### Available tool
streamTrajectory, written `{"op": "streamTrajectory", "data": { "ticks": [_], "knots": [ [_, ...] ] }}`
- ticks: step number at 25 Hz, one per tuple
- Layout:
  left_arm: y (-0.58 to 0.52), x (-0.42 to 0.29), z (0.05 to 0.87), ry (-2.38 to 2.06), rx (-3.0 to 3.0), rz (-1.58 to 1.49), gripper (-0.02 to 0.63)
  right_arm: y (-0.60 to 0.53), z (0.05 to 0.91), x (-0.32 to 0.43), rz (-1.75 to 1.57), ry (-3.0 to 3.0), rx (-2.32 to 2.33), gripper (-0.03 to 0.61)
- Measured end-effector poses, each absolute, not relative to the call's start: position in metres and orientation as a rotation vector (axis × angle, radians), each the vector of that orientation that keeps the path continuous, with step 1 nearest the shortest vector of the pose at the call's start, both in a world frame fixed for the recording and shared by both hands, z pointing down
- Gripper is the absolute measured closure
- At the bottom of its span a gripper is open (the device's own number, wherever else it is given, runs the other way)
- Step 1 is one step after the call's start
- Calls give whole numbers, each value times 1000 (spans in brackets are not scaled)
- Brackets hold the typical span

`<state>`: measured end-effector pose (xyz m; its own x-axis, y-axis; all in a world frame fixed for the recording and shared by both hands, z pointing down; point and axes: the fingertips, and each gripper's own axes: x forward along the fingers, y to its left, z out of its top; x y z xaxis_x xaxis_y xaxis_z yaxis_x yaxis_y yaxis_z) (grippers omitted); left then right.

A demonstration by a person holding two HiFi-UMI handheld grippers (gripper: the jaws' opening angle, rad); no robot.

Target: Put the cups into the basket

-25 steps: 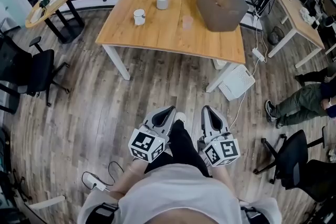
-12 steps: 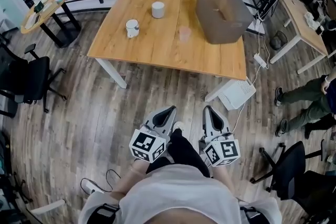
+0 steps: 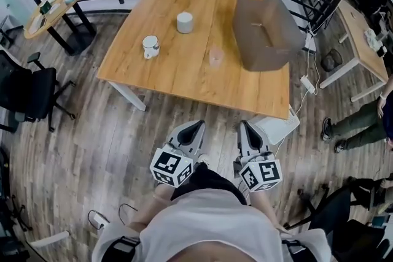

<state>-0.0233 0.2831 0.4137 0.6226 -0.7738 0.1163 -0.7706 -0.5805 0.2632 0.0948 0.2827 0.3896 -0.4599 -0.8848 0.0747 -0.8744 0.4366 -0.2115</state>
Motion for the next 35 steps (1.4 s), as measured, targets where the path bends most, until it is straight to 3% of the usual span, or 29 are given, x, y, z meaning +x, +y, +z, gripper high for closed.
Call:
{"op": "streamTrajectory", "data": {
  "ticks": [35],
  "knots": [
    [155,-17,423,-1214,2528,44,607,164,411,69,-508,2721,-1485,566]
  ]
}}
